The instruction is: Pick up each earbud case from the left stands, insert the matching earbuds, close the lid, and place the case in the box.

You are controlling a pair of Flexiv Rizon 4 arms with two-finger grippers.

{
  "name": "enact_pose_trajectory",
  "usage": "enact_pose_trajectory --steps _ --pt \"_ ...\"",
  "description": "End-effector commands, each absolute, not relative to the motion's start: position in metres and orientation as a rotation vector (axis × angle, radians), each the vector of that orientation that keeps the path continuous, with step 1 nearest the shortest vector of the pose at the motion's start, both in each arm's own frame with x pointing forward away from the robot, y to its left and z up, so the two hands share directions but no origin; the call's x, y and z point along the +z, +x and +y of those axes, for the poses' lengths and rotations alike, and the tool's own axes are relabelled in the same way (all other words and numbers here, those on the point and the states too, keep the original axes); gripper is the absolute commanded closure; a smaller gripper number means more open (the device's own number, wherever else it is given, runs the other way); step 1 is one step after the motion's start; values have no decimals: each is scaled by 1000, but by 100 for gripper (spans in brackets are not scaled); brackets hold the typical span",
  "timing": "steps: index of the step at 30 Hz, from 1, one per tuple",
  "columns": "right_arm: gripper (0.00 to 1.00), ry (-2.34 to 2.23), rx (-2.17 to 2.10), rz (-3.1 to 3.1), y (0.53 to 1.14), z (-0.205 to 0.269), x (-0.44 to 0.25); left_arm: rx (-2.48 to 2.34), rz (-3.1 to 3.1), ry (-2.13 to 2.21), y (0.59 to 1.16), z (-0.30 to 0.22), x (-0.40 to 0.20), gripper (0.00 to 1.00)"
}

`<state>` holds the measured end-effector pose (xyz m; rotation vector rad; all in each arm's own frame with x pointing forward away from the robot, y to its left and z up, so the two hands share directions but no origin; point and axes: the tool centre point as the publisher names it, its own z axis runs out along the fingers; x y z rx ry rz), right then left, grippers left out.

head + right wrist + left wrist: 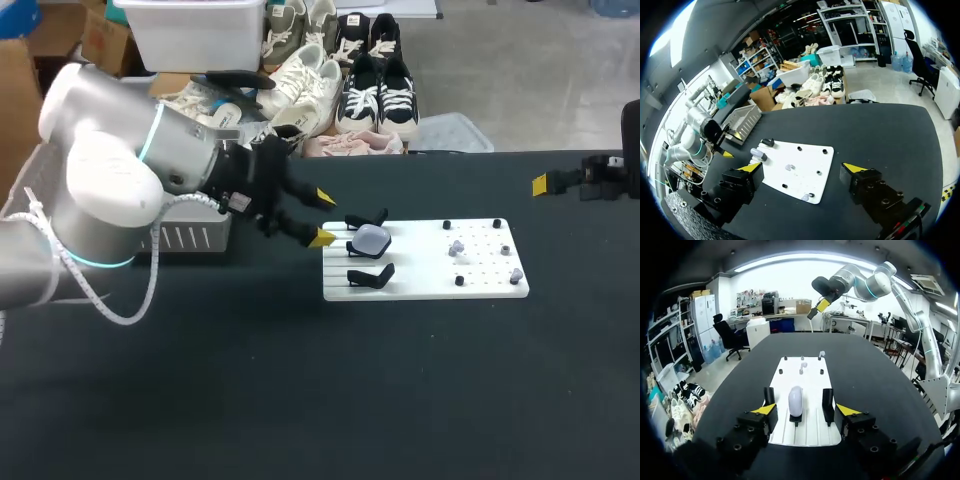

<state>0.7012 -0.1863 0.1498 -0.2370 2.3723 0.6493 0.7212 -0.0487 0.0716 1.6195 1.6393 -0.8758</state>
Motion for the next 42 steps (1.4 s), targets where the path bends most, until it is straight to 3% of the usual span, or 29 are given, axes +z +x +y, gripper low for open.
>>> enact_pose_trajectory --steps 1,3,5,30,42 --pt "0 -241 655 2371 702 -187 149 -911 1638 1646 727 -55 62 17" --pt "0 -241 655 2371 702 -187 149 -920 1641 1649 726 -58 59 11" --pt "0 -241 655 2371 702 -187 149 -926 1646 1649 726 -60 56 11" --pt "0 -241 655 2371 702 -187 149 -966 1679 1637 728 -81 28 34" --pt "0 -241 655 2371 702 -187 149 -964 1676 1630 733 -87 21 38"
